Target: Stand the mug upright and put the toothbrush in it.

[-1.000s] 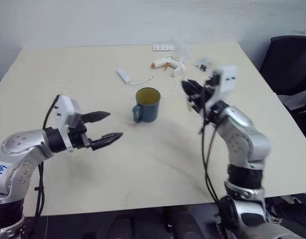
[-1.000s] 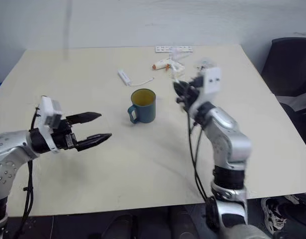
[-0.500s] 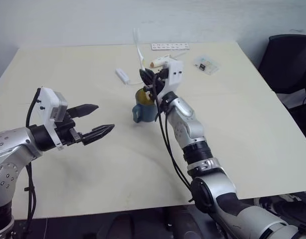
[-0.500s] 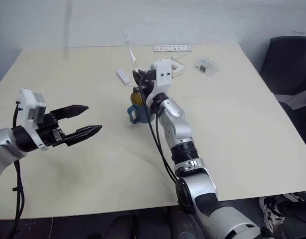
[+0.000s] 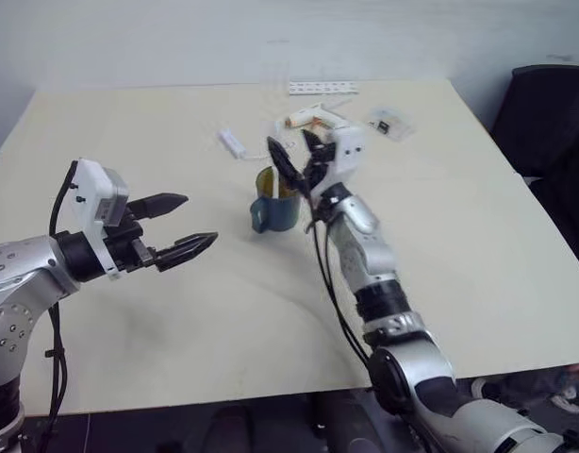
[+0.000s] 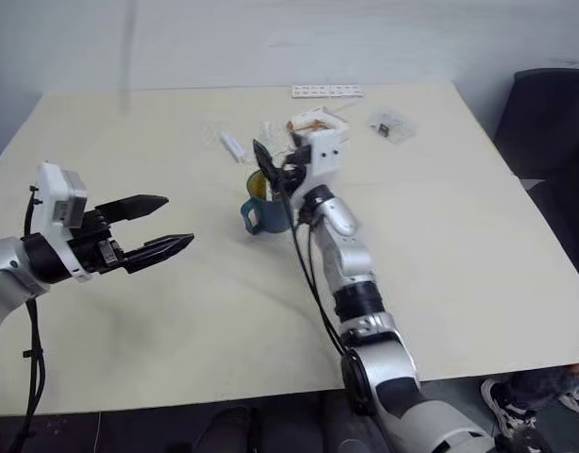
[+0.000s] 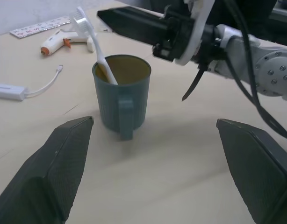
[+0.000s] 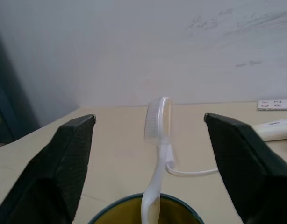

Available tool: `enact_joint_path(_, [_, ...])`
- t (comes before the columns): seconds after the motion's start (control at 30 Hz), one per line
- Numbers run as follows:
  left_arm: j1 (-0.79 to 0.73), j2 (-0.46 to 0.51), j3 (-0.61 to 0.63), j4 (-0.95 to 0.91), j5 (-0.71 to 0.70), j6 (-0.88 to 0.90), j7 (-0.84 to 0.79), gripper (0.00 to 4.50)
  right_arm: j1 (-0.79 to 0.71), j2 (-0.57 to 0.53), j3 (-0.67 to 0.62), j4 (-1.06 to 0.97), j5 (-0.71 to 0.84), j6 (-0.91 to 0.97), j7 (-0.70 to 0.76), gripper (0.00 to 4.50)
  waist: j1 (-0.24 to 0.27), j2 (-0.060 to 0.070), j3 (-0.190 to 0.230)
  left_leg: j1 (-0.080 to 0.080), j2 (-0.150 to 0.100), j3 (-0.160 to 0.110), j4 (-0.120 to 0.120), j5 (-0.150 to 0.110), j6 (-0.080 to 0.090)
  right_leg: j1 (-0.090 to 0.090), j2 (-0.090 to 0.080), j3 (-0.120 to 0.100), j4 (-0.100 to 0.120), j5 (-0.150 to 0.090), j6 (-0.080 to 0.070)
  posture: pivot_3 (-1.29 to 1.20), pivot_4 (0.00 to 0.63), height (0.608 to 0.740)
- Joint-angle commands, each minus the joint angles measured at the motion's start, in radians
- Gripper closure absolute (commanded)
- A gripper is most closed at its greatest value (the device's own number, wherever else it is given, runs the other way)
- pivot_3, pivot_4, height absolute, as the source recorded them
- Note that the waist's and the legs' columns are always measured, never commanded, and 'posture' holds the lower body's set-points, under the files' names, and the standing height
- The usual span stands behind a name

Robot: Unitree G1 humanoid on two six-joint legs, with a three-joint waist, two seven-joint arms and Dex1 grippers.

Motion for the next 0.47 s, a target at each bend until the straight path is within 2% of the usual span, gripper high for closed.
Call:
enact_joint_path(0.03, [-0.006,0.006,0.006,0.008,0.018,-0.038,-0.012,0.00,0.064,-0.141,-0.013,-0.312,0.086,0.201,0.064,0.05,0.002,0.000,0.000,0.000,0.000,0.000,0.000,0.000,0.000,0.000,0.000,0.000,0.000,0.000,0.000,0.00,0.150,0.740])
enact_joint_path(0.1, [-0.005,0.012,0.007,0.017,0.021,-0.048,-0.025,0.00,0.094,-0.284,-0.015,-0.425,0.164,0.382,0.157,0.05,0.006,0.001,0.001,-0.001,-0.001,0.000,0.000,0.000,0.001,0.000,0.000,0.000,-0.001,0.000,0.001,0.00,0.150,0.740])
enact_joint_path(0.2, [0.012,0.055,0.017,0.050,0.043,-0.076,-0.100,0.00,0.156,-0.650,-0.002,-0.526,0.302,0.666,0.460,0.05,0.022,0.004,0.002,-0.002,-0.001,0.001,0.000,-0.001,0.002,0.000,0.002,0.000,-0.003,0.000,0.001,0.00,0.150,0.740])
enact_joint_path(0.27, [0.020,0.100,0.023,0.080,0.060,-0.098,-0.164,0.00,0.218,-0.877,0.020,-0.557,0.336,0.711,0.680,0.05,0.027,0.005,0.003,-0.001,-0.003,0.002,0.001,-0.002,0.005,0.001,0.004,0.000,-0.005,0.000,0.001,0.00,0.150,0.740])
enact_joint_path(0.33, [0.021,0.130,0.026,0.102,0.068,-0.114,-0.203,0.00,0.246,-0.981,0.030,-0.551,0.337,0.704,0.773,0.05,0.027,0.005,0.003,-0.001,-0.002,0.008,0.000,-0.003,0.007,0.001,0.008,-0.002,-0.011,-0.001,0.000,0.00,0.150,0.740])
enact_joint_path(0.47, [0.009,0.176,0.036,0.160,0.091,-0.155,-0.281,0.00,0.221,-0.998,0.017,-0.481,0.312,0.701,0.764,0.05,0.013,0.004,0.004,0.004,0.000,0.011,0.000,-0.004,0.008,0.002,0.016,0.008,-0.009,-0.001,-0.001,0.00,0.150,0.740])
